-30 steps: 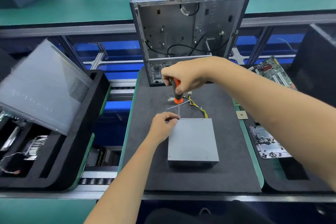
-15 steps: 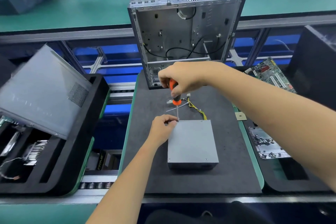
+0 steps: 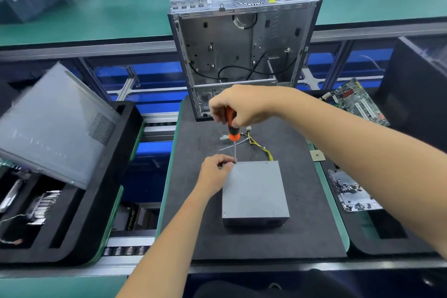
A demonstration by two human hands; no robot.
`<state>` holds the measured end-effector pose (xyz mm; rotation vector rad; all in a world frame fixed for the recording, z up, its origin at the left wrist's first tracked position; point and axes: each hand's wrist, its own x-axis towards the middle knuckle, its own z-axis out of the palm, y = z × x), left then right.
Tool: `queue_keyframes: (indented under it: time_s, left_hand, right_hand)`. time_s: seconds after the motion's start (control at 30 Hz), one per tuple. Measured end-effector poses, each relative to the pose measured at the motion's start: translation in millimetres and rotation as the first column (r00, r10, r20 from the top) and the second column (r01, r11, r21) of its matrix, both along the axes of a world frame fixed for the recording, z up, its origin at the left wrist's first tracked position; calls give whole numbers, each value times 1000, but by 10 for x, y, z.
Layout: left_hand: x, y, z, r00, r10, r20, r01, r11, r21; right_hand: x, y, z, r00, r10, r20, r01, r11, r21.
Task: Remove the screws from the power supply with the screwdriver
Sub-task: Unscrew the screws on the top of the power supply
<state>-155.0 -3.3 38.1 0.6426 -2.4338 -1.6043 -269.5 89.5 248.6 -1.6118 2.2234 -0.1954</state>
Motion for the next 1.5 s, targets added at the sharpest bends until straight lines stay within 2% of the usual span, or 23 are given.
queue_keyframes:
  time_s: [0.03, 0.1, 0.17, 0.23, 0.27, 0.33, 0.43, 0.53, 0.6, 0.63, 0.7, 0.73, 0.77, 0.87, 0.97, 1.03, 1.13, 1.17, 1.2, 1.3, 1.37, 1.43, 1.5]
  left_hand:
    - [1, 3, -1, 1000, -1, -3, 1, 1000, 0]
    - [2, 6, 0, 1000, -3, -11, 3, 1000, 0]
    - [5, 6, 6, 1000, -2, -14, 2, 1000, 3]
    - [12, 7, 12, 1000, 1, -11, -1, 1000, 3]
    - [14, 7, 13, 1000, 0, -9, 0, 1000, 3]
    - [14, 12, 14, 1000, 1, -9, 0, 1000, 6]
    - [12, 26, 24, 1000, -5, -21, 5, 1000, -14]
    - [17, 31, 29, 999, -11, -31, 10, 999, -32]
    - [14, 35, 31, 1000, -9, -29, 8, 1000, -28]
    - [12, 36, 31, 999, -7, -31, 6, 1000, -23]
    - [13, 41, 39, 999, -2, -37, 2, 1000, -18]
    - [16, 41, 42, 999, -1, -35, 0, 1000, -19]
    - [16, 41, 43, 999, 0, -32, 0, 1000, -18]
    - [13, 40, 33, 1000, 5, -25, -5, 1000, -13]
    - [14, 40, 33, 1000, -1, -21, 1, 1000, -19]
    - [14, 40, 31, 1000, -9, -21, 8, 1000, -25]
    - [12, 39, 26, 1000, -3, -9, 3, 1000, -22]
    - [10, 38, 22, 1000, -4, -2, 4, 1000, -24]
    - [7, 38, 18, 1000, -5, 4, 5, 1000, -27]
    - [-1, 42, 11, 1000, 4, -12, -4, 1000, -26]
    - [1, 51, 15, 999, 17, -30, -18, 1000, -21]
    - [1, 52, 18, 999, 12, -33, -12, 1000, -22]
    - [3, 48, 14, 999, 8, -34, -9, 1000, -20]
  right_hand:
    - [13, 12, 8, 999, -6, 51, 7, 1000, -14]
    - [54, 9, -17, 999, -35, 14, 36, 997, -65]
    - [67, -11, -62, 977, -85, -198, 78, 996, -42]
    - [113, -39, -99, 872, -67, -485, 110, 992, 61]
    - [137, -48, -106, 842, -74, -534, 131, 989, 69]
    - [135, -54, -105, 885, -86, -457, 128, 990, 62]
    - [85, -22, 8, 984, 15, -179, -3, 998, 69]
    - [90, 12, 70, 998, 30, -47, -28, 999, 41]
    - [112, 5, 6, 996, -30, -88, 29, 999, -21]
    - [120, -6, -36, 980, -68, -187, 66, 998, -16]
    - [155, -38, -96, 877, -60, -477, 98, 994, 56]
    - [162, -55, -112, 853, -65, -518, 112, 992, 59]
    - [151, -65, -117, 866, -85, -492, 134, 989, 65]
    - [71, -26, -48, 977, -65, -203, 72, 997, 25]
    - [55, 51, 21, 999, -43, 9, 43, 999, -3]
    - [76, 50, -58, 996, -75, -45, 73, 996, -50]
    - [100, 7, -162, 898, -116, -425, 137, 990, 19]
    - [108, -3, -167, 877, -130, -462, 151, 988, 10]
    - [114, -10, -156, 886, -139, -441, 160, 987, 9]
    - [94, 5, -101, 974, -70, -216, 68, 998, -18]
    - [106, 42, -60, 996, -31, -84, 30, 999, -19]
    - [128, 52, -91, 995, -56, -80, 52, 997, -52]
    - [135, 42, -142, 962, -97, -255, 87, 995, -50]
